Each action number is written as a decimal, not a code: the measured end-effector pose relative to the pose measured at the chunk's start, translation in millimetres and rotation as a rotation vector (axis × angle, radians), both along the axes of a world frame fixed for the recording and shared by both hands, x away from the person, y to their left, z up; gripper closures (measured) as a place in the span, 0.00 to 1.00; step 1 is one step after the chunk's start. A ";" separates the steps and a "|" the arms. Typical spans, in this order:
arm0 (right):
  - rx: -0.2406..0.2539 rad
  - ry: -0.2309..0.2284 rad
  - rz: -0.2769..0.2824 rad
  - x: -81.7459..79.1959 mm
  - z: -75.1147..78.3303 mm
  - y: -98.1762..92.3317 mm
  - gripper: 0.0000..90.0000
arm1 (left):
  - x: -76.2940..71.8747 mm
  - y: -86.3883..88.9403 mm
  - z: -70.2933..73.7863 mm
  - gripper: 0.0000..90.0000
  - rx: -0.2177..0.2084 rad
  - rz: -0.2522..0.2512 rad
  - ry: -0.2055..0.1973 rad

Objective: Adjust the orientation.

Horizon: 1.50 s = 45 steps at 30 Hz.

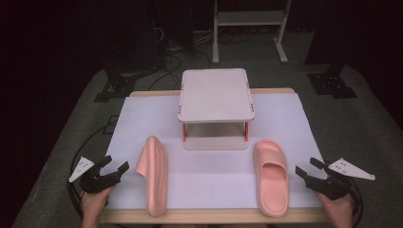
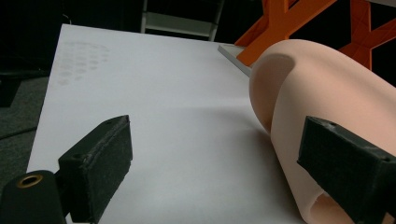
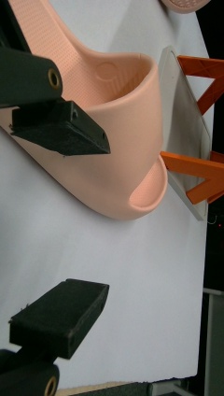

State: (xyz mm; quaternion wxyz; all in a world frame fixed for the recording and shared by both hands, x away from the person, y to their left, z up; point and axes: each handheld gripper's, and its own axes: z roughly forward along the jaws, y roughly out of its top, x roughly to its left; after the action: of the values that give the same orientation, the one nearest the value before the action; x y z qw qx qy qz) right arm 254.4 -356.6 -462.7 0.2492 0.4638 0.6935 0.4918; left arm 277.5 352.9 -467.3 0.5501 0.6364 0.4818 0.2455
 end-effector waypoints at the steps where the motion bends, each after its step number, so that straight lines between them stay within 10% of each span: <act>1: 0.000 0.000 0.000 0.3 -0.4 -0.5 0.30 | -0.6 -0.4 -0.3 0.10 -0.005 0.000 -0.001; 31: 0.011 -0.033 0.004 -2.7 5.0 2.3 0.29 | -24.7 -12.4 -4.4 0.10 0.108 -0.192 0.030; 45: 0.004 -0.033 0.017 -1.8 5.0 7.0 0.29 | -6.4 -39.5 -3.1 0.41 0.243 -0.265 0.147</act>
State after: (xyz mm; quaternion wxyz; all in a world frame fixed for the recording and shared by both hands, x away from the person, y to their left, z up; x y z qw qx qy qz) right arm 252.7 -349.6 -457.7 0.2558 0.4502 0.6921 0.5029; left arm 271.1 313.5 -470.4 0.4600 0.7723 0.3995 0.1799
